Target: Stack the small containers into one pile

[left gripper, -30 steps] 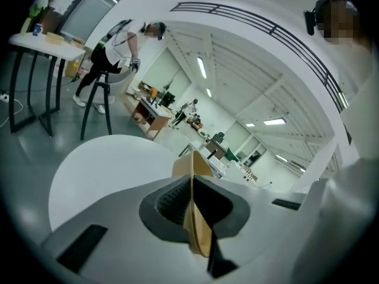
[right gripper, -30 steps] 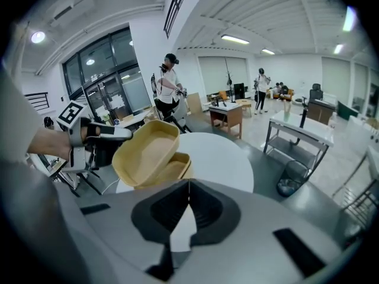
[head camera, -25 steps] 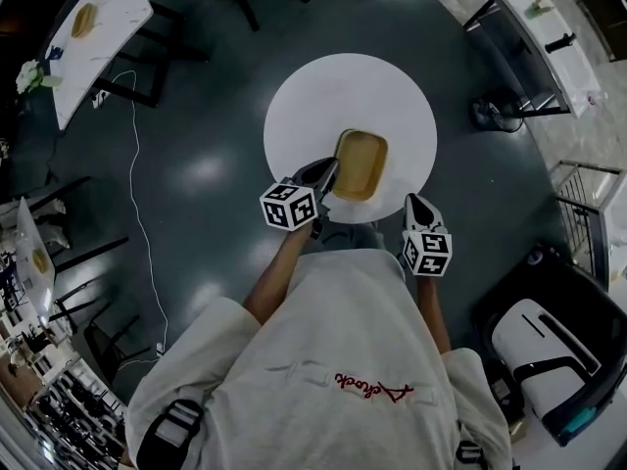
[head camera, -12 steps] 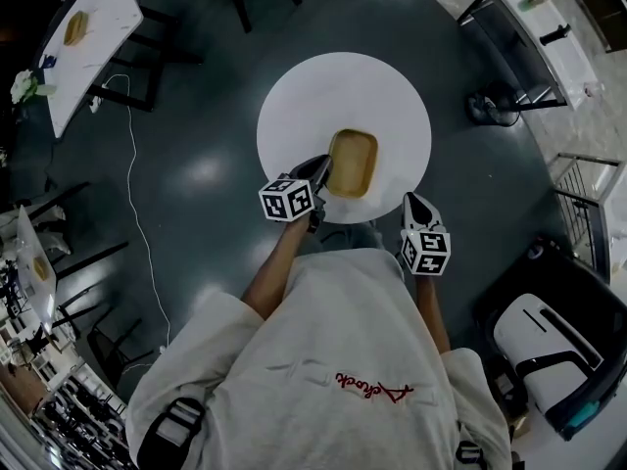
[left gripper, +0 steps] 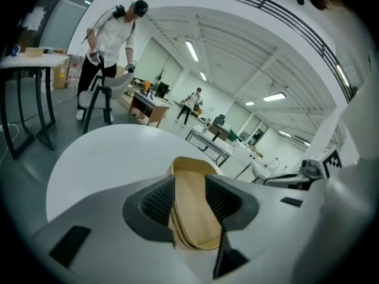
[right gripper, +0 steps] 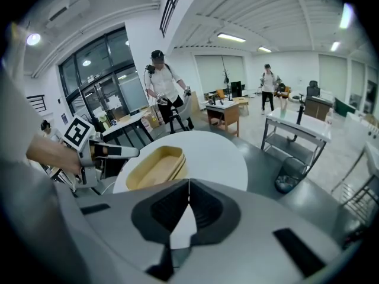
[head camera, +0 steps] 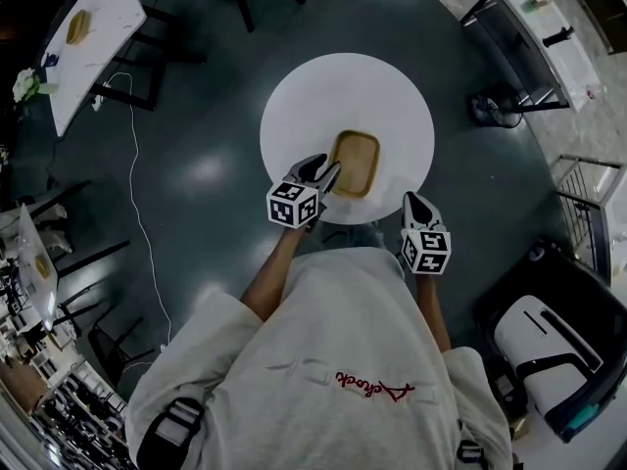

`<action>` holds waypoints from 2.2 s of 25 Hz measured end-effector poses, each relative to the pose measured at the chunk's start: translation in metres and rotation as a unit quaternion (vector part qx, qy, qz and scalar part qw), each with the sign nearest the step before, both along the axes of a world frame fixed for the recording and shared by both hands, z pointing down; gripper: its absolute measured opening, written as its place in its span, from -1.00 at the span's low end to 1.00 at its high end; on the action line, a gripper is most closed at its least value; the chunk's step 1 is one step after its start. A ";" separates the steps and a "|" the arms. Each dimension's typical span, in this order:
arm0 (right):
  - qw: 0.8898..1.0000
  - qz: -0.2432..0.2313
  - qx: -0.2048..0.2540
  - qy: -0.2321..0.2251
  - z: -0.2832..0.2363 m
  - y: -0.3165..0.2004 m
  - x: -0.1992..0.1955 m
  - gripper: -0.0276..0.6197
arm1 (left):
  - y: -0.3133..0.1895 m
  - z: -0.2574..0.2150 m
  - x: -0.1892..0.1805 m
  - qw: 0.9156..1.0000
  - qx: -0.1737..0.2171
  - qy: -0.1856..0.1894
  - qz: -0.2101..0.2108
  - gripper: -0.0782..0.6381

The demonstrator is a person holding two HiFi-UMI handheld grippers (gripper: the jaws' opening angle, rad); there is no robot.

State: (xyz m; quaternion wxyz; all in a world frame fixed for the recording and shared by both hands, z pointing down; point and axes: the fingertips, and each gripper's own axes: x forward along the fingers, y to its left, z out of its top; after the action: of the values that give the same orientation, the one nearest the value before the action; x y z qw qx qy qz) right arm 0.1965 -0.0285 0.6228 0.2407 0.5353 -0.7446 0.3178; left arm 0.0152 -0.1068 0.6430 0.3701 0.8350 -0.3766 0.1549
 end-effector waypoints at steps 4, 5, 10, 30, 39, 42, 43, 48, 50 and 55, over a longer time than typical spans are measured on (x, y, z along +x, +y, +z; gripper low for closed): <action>1.000 -0.003 0.005 -0.006 -0.002 -0.002 -0.002 -0.85 | -0.003 -0.009 -0.005 0.999 0.028 -0.021 0.002 -0.39; 1.000 -0.004 0.006 -0.007 -0.002 -0.003 -0.003 -0.85 | -0.004 -0.011 -0.006 0.999 0.032 -0.021 0.000 -0.39; 1.000 -0.009 0.022 -0.013 -0.009 -0.010 -0.005 -0.85 | -0.009 -0.033 -0.001 0.998 0.059 -0.015 0.014 -0.60; 0.974 -0.106 0.199 -0.012 -0.122 -0.066 -0.017 -0.85 | 0.018 -0.112 0.017 0.988 0.151 -0.033 0.008 -0.75; 0.975 -0.090 0.202 -0.004 -0.131 -0.036 -0.050 -0.85 | 0.032 -0.138 0.004 0.983 0.182 -0.005 0.034 -0.75; 0.976 -0.078 0.204 0.001 -0.135 -0.022 -0.065 -0.85 | 0.041 -0.145 -0.015 0.980 0.195 -0.002 0.037 -0.75; 0.976 -0.073 0.204 0.003 -0.136 -0.018 -0.069 -0.85 | 0.044 -0.148 -0.022 0.979 0.198 0.000 0.038 -0.75; 0.977 -0.046 0.208 0.009 -0.143 0.001 -0.093 -0.85 | 0.057 -0.160 -0.053 0.977 0.210 0.009 0.042 -0.75; 0.976 -0.037 0.212 0.011 -0.145 0.008 -0.099 -0.85 | 0.062 -0.163 -0.058 0.975 0.215 0.013 0.047 -0.75; 0.975 -0.021 0.221 0.015 -0.149 0.025 -0.107 -0.85 | 0.074 -0.171 -0.066 0.971 0.229 0.023 0.058 -0.75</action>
State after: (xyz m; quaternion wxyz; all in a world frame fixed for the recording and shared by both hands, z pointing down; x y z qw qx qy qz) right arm 0.0896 -0.0037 0.4737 0.1336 0.5645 -0.8038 0.1321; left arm -0.0503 -0.0323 0.4718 0.1679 0.9215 -0.3440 0.0663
